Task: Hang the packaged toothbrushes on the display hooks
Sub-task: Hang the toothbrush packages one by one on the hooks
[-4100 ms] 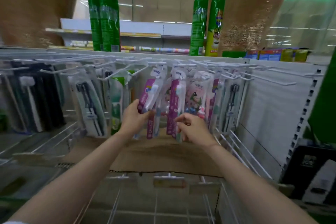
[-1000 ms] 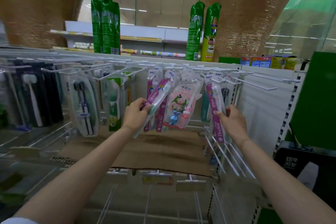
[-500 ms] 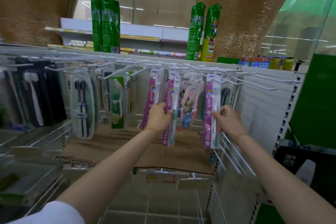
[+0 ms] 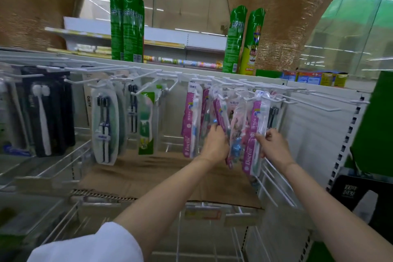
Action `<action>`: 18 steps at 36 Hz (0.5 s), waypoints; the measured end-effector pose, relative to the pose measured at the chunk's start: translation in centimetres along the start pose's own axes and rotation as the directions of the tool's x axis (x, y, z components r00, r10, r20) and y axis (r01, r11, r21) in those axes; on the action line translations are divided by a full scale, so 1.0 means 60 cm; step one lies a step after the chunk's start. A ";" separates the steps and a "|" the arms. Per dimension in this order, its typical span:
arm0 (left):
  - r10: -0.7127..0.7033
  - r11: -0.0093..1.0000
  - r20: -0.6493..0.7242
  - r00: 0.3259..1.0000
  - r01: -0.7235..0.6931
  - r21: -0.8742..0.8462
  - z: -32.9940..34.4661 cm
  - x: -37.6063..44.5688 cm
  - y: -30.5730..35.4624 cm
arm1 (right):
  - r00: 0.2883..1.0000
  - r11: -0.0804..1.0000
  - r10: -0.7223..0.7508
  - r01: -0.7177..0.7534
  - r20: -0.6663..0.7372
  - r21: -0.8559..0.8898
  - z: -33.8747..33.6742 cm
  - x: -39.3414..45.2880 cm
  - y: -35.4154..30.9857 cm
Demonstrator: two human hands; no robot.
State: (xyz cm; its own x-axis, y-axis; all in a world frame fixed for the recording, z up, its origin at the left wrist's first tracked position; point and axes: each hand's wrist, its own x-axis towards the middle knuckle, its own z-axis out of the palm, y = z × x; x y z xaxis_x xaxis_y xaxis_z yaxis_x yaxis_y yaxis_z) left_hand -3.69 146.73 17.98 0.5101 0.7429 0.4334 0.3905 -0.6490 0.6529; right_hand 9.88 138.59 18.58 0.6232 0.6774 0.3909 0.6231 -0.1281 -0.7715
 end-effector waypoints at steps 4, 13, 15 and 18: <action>0.031 1.000 0.001 1.000 -0.031 -0.003 -0.010 -0.001 -0.019 | 1.000 1.000 0.017 -0.017 -0.021 0.013 0.006 -0.002 -0.006; -0.010 1.000 -0.163 0.987 0.006 -0.029 -0.053 0.004 -0.068 | 0.986 0.999 0.023 -0.017 -0.162 0.039 0.011 -0.013 -0.009; -0.031 0.999 -0.213 0.977 0.027 -0.023 -0.066 0.010 -0.082 | 0.980 0.997 0.052 -0.041 -0.191 0.060 0.007 -0.016 0.000; -0.046 0.999 -0.264 0.963 0.043 -0.018 -0.086 0.019 -0.094 | 0.965 0.994 0.106 -0.102 -0.240 0.029 -0.007 -0.028 0.004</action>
State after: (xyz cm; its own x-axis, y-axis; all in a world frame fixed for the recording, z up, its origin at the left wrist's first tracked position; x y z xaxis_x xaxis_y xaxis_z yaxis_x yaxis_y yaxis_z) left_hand -9.26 152.11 18.01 0.2708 0.7891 0.5514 0.3984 -0.6133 0.6820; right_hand 9.19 137.12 17.94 0.7807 0.4660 0.4163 0.5427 -0.1757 -0.8213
